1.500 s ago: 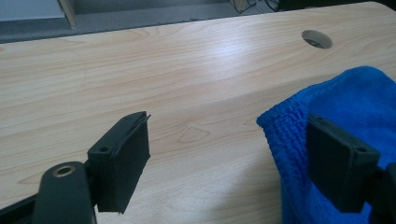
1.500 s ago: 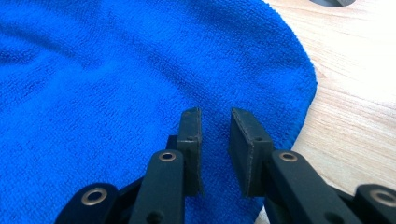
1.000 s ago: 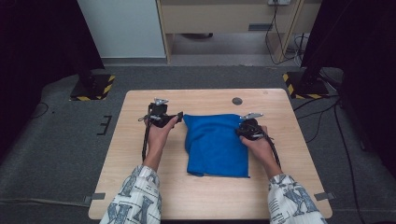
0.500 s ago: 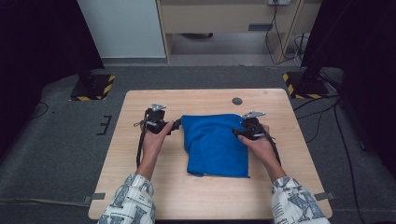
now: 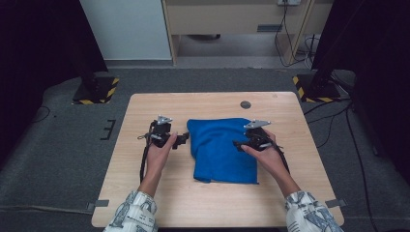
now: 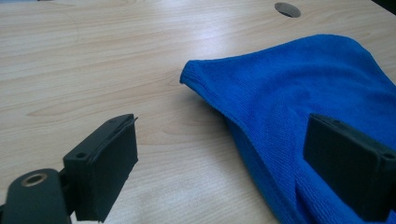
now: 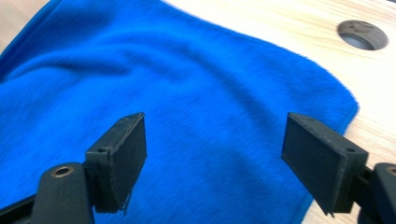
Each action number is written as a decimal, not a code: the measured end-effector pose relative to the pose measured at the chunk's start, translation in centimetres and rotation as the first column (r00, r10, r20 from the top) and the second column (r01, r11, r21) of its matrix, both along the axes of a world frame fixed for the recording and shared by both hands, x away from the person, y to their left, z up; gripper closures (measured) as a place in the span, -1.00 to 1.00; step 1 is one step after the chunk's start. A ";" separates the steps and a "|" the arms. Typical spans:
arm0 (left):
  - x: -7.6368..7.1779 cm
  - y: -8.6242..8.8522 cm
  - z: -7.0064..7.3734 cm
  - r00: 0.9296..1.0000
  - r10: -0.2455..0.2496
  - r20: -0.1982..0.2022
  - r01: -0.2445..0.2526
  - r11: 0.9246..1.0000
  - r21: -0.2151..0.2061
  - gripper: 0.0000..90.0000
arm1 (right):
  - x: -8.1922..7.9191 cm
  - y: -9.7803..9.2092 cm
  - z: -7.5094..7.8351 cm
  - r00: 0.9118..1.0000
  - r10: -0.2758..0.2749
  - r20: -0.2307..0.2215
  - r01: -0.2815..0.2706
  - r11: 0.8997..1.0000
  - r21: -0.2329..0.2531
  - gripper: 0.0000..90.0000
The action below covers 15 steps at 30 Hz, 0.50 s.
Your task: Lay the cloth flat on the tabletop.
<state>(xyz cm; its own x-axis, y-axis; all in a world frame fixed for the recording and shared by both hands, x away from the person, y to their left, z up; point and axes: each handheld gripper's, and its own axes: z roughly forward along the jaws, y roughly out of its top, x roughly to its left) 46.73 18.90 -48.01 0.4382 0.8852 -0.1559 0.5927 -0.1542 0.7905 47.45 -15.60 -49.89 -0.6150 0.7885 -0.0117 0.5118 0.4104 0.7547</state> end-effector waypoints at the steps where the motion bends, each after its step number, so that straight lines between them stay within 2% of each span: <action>1: -0.1 -0.1 -0.1 1.000 -0.003 0.001 0.003 1.000 0.007 -0.79 | -0.3 0.2 0.0 1.000 0.008 0.002 -0.008 1.000 -0.017 -0.51; 4: -0.5 -0.3 -0.6 1.000 -0.003 0.002 0.003 1.000 0.006 -0.74 | -1.3 0.9 -0.1 0.999 0.038 0.000 -0.038 0.999 -0.028 -0.44; 7: -1.1 -0.6 -1.4 1.000 -0.022 0.002 0.022 1.000 0.007 -0.74 | -2.7 1.4 -0.3 0.998 0.065 0.016 -0.065 0.998 -0.003 -0.30; 10: -1.4 -0.8 -1.9 1.000 -0.029 0.004 0.029 1.000 0.000 -0.73 | -3.4 1.5 -0.3 0.997 0.073 0.023 -0.073 0.997 0.012 -0.24; 12: -1.5 -0.9 -2.2 0.999 -0.040 -0.008 0.040 0.999 0.015 -0.73 | -4.0 1.7 -0.2 0.996 0.080 0.034 -0.081 0.996 0.023 -0.19; 15: -1.8 -0.9 -2.2 0.999 -0.042 -0.003 0.042 0.999 0.014 -0.73 | -5.0 2.0 0.0 0.995 0.084 0.046 -0.085 0.996 0.032 -0.12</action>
<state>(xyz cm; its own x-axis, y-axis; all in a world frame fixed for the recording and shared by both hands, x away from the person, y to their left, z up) 44.89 17.97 -50.16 0.4743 0.8684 -0.1449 0.5877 -0.1897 0.7865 42.43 -13.64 -49.90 -0.6787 0.7342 -0.0148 0.4422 0.4248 0.7899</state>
